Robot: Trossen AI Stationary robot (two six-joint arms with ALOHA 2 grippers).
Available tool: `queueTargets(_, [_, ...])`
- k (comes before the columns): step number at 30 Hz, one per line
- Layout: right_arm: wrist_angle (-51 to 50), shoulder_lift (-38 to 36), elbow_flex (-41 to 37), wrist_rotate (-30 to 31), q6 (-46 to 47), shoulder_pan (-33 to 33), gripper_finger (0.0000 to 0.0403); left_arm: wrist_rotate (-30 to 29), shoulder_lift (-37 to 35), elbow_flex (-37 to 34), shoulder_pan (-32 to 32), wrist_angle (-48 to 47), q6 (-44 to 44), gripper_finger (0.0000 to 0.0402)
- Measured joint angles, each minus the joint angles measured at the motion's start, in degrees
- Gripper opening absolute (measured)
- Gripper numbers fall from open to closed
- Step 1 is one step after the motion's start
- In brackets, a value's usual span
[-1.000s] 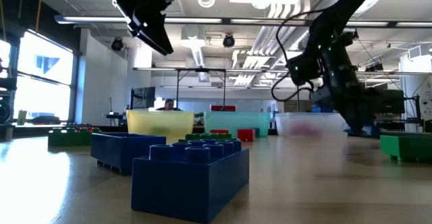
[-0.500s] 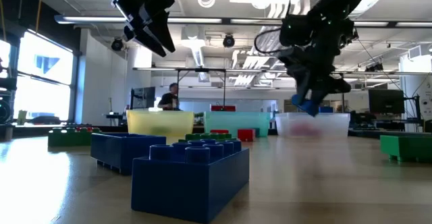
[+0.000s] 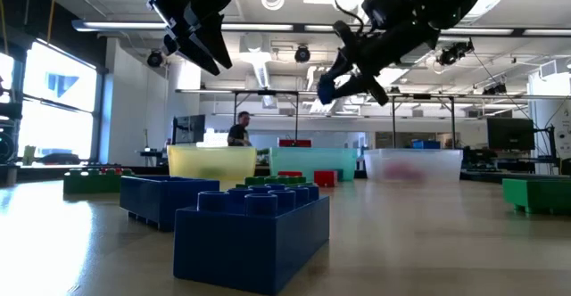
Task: Sort & place blocks by color
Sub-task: Put the blue game piece into the blue bin
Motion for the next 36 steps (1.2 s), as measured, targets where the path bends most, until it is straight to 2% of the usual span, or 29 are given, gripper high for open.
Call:
queueTargets(3, [3.8, 0.0, 0.0, 3.8, -3.3, -0.6, 0.0114, 0.0, 0.0, 0.0, 0.0, 0.0, 0.0, 0.0223])
queueTargets(8, [3.7, 0.2, 0.0, 10.3, -9.4, -1.7, 0.0114, 0.0, 0.0, 0.0, 0.0, 0.0, 0.0, 0.0223])
queueTargets(11, [3.6, 1.5, 0.1, 12.2, -11.2, -2.4, 0.0114, 0.0, 0.0, 0.0, 0.0, 0.0, 0.0, 0.0223])
queueTargets(19, [1.1, 10.0, 0.1, 12.5, -11.1, -3.3, 0.0114, 1.5, 0.0, 0.0, 0.0, 0.0, -0.8, 0.0223])
queueTargets(30, [1.9, 15.0, 0.1, 13.2, -11.3, -3.8, 0.0115, 7.7, 0.0, -0.4, 0.0, -7.6, -13.9, 0.0223])
queueTargets(36, [3.5, 15.0, 0.1, 13.4, -11.3, -3.8, 0.0150, 7.8, 0.0, -0.4, 0.0, -13.2, -17.3, 0.0223])
